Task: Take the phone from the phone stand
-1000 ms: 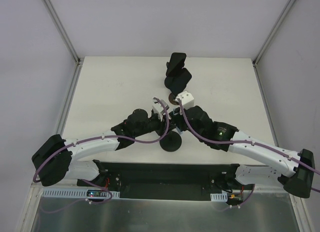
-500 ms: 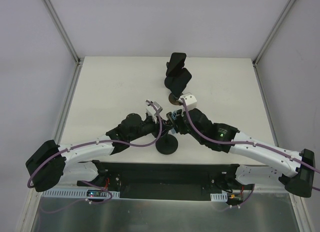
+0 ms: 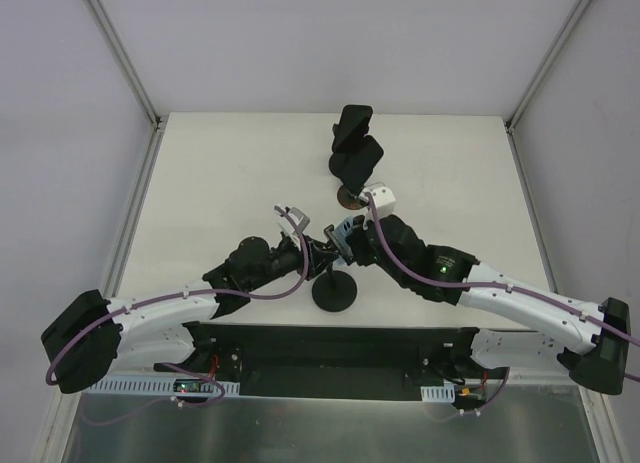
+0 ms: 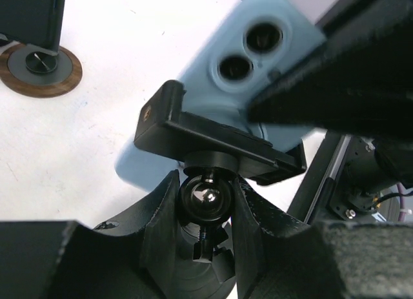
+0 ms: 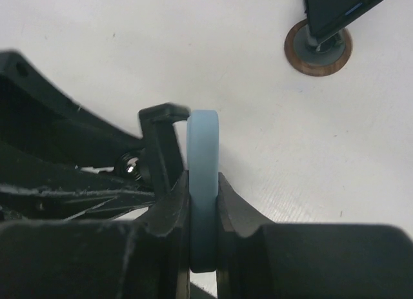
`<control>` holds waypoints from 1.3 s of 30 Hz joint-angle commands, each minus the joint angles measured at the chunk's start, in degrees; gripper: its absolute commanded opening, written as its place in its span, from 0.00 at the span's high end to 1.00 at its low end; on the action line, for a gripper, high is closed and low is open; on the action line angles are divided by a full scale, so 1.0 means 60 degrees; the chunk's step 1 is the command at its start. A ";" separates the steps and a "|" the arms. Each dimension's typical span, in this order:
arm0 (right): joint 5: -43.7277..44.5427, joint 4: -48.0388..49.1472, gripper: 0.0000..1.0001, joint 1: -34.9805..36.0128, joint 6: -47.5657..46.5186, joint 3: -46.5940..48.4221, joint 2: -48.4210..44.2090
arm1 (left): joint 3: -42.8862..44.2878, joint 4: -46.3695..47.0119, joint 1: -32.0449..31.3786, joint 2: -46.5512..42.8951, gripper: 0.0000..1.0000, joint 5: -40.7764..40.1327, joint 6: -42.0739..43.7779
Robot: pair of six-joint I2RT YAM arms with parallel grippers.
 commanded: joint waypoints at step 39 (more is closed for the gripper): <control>0.0195 0.1532 0.99 -0.1297 -0.3751 -0.1661 -0.2980 | 0.2494 -0.4173 0.5253 0.0009 1.00 -0.4214 0.1842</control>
